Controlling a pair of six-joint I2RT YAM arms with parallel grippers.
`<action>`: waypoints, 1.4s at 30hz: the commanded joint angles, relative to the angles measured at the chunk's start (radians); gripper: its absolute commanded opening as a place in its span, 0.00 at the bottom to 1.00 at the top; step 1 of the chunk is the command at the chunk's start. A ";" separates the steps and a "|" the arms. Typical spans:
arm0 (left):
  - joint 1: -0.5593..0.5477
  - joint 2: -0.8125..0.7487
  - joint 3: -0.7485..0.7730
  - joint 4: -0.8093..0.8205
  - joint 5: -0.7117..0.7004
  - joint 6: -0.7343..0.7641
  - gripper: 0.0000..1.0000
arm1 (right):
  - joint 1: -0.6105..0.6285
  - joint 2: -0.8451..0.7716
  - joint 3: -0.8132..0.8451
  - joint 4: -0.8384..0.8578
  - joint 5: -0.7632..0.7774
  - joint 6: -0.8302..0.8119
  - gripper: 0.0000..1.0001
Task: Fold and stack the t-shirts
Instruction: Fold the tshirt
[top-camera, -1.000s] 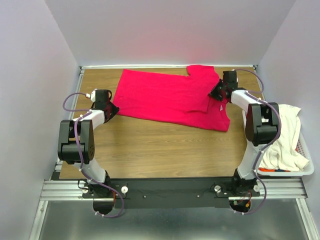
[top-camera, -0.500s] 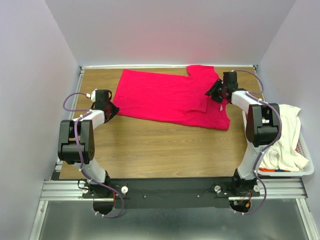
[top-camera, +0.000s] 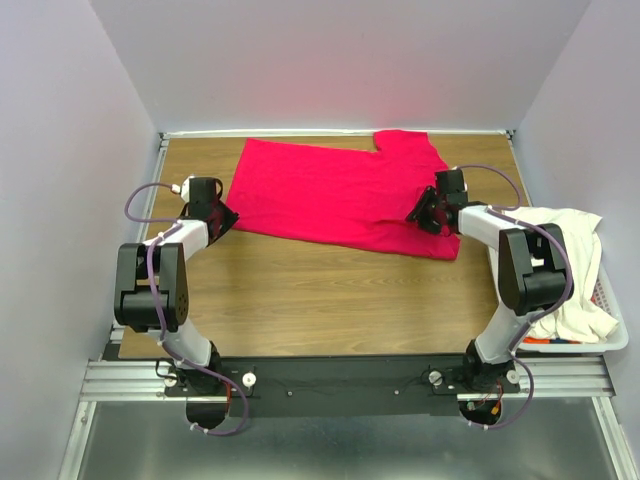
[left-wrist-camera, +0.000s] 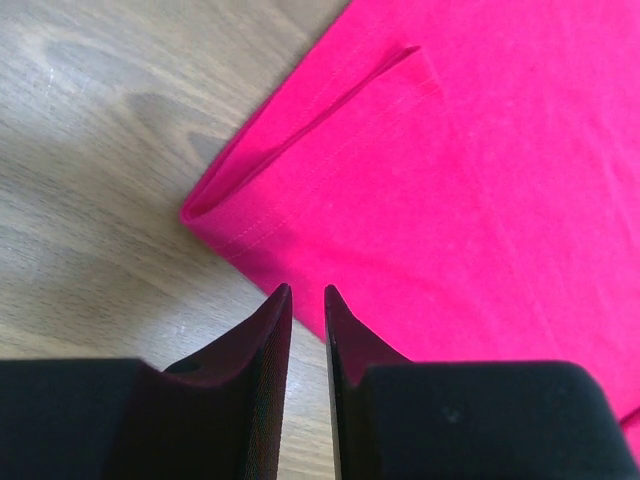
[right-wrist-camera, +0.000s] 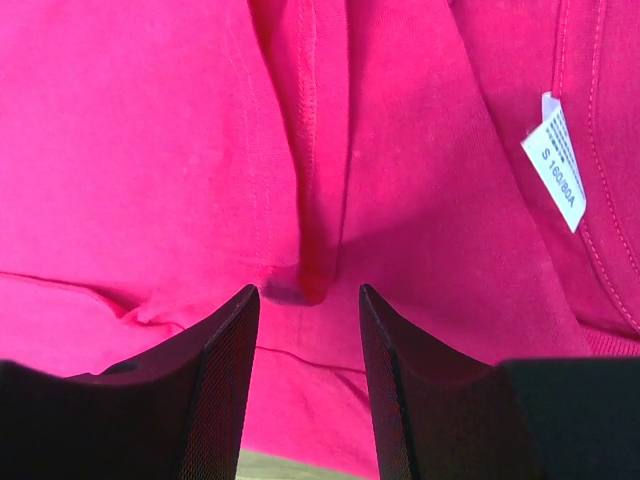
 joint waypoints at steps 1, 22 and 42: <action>-0.001 -0.052 0.035 -0.003 0.043 0.021 0.27 | 0.014 -0.007 0.004 0.021 0.058 -0.012 0.52; -0.001 -0.212 0.128 -0.084 0.129 0.226 0.27 | 0.018 -0.010 -0.010 0.021 0.105 -0.006 0.52; -0.001 -0.296 0.159 -0.150 0.161 0.377 0.28 | 0.029 -0.059 -0.062 0.021 0.142 -0.021 0.52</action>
